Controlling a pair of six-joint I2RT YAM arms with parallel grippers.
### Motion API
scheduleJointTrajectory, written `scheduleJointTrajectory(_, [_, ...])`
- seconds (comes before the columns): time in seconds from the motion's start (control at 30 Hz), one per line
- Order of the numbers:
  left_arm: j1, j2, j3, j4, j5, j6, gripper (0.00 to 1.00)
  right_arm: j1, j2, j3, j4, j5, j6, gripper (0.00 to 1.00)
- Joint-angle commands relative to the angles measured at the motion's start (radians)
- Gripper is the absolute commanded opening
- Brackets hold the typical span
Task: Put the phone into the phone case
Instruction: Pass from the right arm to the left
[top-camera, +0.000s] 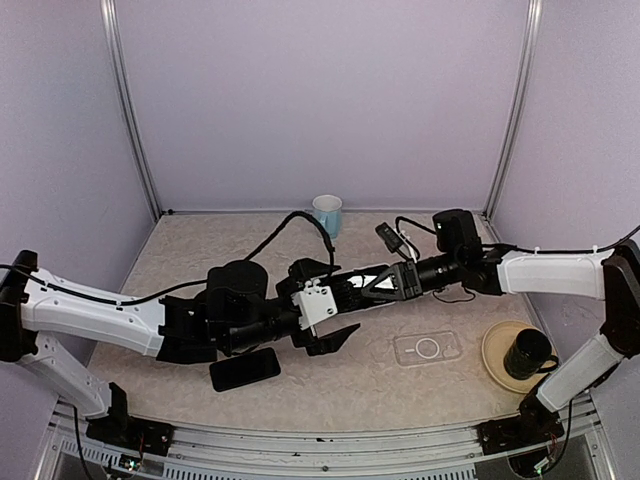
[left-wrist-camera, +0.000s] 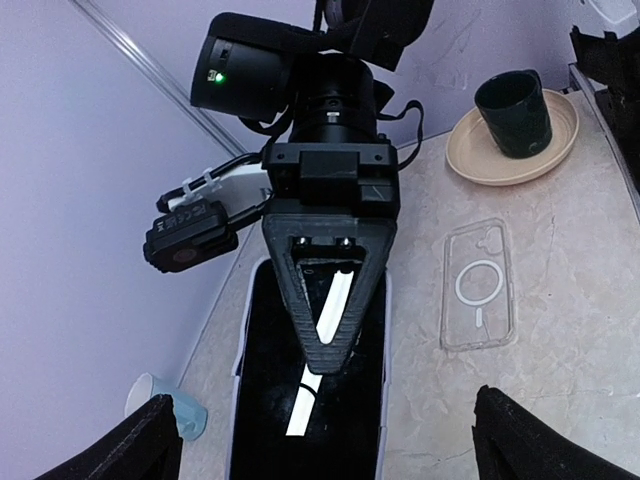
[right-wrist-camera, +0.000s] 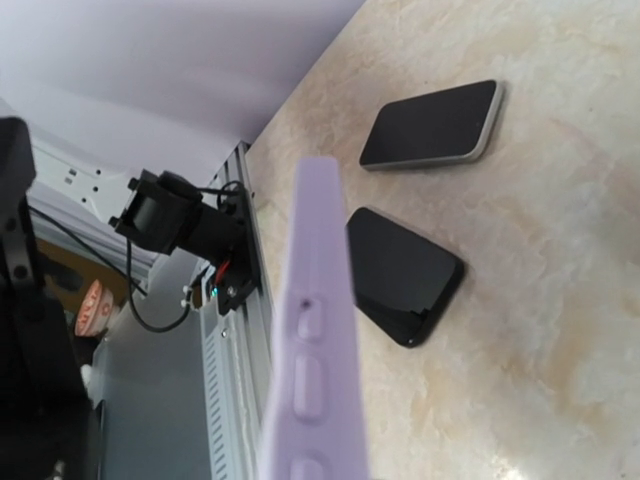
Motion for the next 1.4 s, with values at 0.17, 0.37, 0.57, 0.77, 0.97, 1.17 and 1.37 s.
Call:
scheduleJointTrajectory(0.17, [-0.006,0.084,0.085,-0.064,-0.007,0.066,0.99,0.049,0.01,0.043,-0.006,0.014,-0.042,0.0])
scheduleJointTrajectory(0.37, [0.01,0.128,0.11,-0.082,0.017,0.052,0.99,0.064,0.01,0.047,-0.007,0.019,-0.048,0.0])
scheduleJointTrajectory(0.57, [0.033,0.158,0.121,-0.09,0.033,0.036,0.99,0.079,0.007,0.047,-0.003,0.019,-0.052,0.0])
scheduleJointTrajectory(0.77, [0.055,0.169,0.121,-0.075,0.033,0.039,0.99,0.088,0.005,0.051,-0.002,0.012,-0.06,0.0])
scheduleJointTrajectory(0.97, [0.068,0.176,0.118,-0.073,0.048,0.036,0.99,0.093,0.015,0.056,0.004,0.002,-0.06,0.0])
scheduleJointTrajectory(1.17, [0.075,0.182,0.117,-0.071,0.061,0.029,0.99,0.099,0.024,0.063,0.012,-0.009,-0.059,0.0])
scheduleJointTrajectory(1.37, [0.077,0.19,0.126,-0.085,0.076,0.034,0.99,0.102,0.027,0.068,0.02,-0.02,-0.052,0.0])
